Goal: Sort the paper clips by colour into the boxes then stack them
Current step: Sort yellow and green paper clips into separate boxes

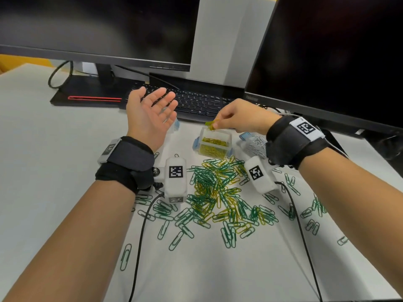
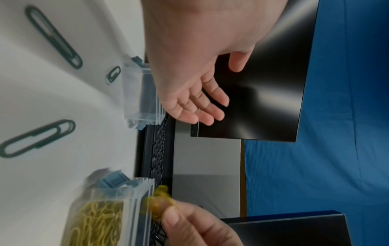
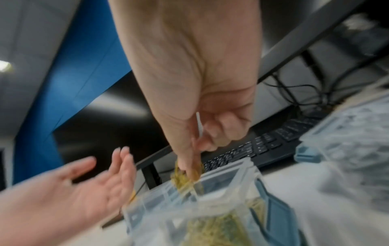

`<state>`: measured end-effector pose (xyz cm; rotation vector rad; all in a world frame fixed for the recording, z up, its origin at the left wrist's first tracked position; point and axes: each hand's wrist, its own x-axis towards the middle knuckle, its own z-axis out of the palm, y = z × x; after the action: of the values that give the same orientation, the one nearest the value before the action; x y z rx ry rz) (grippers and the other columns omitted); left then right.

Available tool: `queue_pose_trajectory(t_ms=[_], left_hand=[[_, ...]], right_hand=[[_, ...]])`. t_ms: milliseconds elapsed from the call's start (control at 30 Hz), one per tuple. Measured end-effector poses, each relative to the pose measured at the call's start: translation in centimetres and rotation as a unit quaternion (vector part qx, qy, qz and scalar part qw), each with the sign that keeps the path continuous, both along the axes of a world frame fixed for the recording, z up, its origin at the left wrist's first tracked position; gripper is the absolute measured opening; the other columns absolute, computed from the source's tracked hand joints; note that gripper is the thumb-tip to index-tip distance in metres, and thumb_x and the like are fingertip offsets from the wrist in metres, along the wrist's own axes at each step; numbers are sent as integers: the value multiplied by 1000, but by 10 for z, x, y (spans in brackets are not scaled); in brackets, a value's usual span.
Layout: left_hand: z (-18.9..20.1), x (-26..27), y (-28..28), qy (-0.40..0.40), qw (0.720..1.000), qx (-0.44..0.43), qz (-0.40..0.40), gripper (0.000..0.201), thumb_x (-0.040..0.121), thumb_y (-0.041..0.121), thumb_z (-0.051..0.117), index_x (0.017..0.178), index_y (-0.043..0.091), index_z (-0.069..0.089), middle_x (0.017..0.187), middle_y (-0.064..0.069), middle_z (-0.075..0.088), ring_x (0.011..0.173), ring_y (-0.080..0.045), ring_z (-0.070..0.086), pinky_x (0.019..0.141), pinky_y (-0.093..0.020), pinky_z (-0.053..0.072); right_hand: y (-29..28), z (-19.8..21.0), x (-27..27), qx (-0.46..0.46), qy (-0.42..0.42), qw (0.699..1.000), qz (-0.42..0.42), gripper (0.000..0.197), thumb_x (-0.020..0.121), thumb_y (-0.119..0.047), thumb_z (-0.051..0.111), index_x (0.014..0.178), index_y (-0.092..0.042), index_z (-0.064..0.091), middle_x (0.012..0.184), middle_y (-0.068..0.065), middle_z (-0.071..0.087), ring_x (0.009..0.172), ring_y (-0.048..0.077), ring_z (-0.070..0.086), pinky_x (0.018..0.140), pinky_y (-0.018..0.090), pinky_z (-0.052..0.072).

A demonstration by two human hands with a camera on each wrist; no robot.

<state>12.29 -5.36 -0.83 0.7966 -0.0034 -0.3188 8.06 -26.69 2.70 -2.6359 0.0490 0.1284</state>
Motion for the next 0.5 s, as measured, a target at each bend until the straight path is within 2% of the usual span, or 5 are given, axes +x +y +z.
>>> queue_pose_trajectory(t_ms=[33,200,300,400,500], left_hand=[[0,0,0,1,1000,-1,2,39,95,41,39,106,13,64,104,-4,71,104,-21,65,95,-35,49],[2,3,4,8,1000,-28,9,40,94,41,41,109,13,65,107,-5,72,104,-21,66,92,-34,50],[3,4,4,6,999,-34,8,40,93,40,42,110,13,65,106,-5,72,102,-21,67,88,-32,51],[2,2,2,0,1000,-16,6,39,93,40,42,109,13,65,105,-4,72,101,-20,67,87,-31,52],[-1,1,0,-3,1000,-7,7,38,93,40,42,107,13,65,103,-4,72,98,-20,67,86,-31,51]], right_hand=[[5,0,1,-43,1,999,19,15,90,-29,66,94,-18,76,67,-17,61,58,0,49,54,9,39],[8,-1,5,-216,1,973,78,16,84,-24,72,98,-19,77,73,-16,52,69,4,47,68,18,34],[9,-9,5,-277,23,956,93,19,82,-33,74,101,-31,74,98,-5,40,92,15,40,79,25,36],[12,-16,7,-294,28,951,97,17,85,-30,71,102,-30,73,103,-3,36,104,22,46,87,33,44],[9,-17,8,-255,11,962,98,13,84,-27,72,97,-23,74,95,-7,44,97,18,52,78,29,40]])
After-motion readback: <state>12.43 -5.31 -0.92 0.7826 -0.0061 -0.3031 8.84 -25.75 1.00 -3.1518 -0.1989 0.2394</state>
